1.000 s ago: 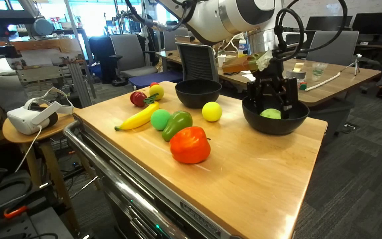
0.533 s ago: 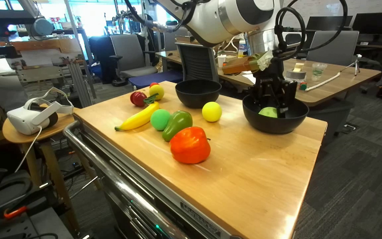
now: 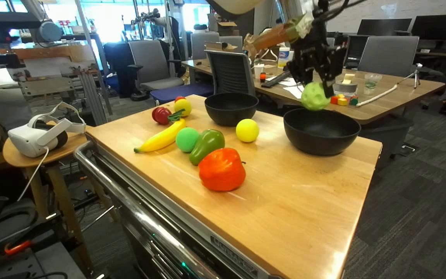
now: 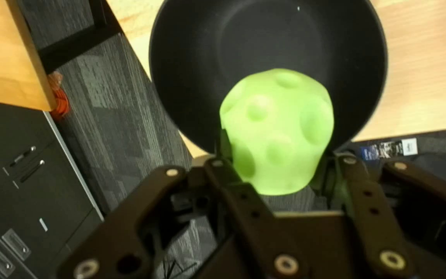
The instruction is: Take the toy fruits and vegetables from the black bowls and place them on the table
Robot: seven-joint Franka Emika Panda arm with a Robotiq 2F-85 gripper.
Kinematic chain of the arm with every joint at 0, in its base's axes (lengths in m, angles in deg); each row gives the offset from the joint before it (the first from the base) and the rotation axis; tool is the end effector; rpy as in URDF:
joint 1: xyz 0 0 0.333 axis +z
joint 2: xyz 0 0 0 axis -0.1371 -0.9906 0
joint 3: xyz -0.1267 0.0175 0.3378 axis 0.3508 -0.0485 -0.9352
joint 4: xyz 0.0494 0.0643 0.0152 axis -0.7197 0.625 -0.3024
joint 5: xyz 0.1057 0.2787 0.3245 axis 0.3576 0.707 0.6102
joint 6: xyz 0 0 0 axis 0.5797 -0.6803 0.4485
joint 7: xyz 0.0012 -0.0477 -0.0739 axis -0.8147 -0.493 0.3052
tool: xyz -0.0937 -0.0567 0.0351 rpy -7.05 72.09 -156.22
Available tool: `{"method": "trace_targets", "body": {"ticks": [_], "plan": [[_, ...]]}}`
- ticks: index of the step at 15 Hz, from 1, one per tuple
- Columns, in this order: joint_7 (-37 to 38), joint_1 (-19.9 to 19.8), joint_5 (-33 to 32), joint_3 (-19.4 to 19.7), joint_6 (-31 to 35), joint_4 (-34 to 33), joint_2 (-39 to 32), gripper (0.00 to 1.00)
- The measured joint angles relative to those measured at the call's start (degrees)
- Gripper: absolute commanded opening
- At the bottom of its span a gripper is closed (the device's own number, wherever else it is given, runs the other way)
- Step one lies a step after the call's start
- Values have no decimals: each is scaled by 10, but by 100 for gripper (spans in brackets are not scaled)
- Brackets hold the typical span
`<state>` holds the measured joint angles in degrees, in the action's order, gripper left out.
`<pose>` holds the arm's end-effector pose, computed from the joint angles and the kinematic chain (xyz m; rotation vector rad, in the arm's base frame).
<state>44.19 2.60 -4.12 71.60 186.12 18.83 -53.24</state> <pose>0.7689 -0.2278 0.4174 2.7070 -0.5214 0.2467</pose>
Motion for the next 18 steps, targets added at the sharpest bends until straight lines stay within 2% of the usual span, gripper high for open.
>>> {"method": "trace_targets", "body": {"ticks": [5, 9, 15, 18], "plan": [[-7, 16, -5, -13, 50, 128, 144, 20], [-7, 21, -2, -42, 102, 250, 236, 20], [-19, 39, 66, -104, 195, 451, 350, 20], [-39, 64, 113, -134, 203, 552, 411, 20]]}}
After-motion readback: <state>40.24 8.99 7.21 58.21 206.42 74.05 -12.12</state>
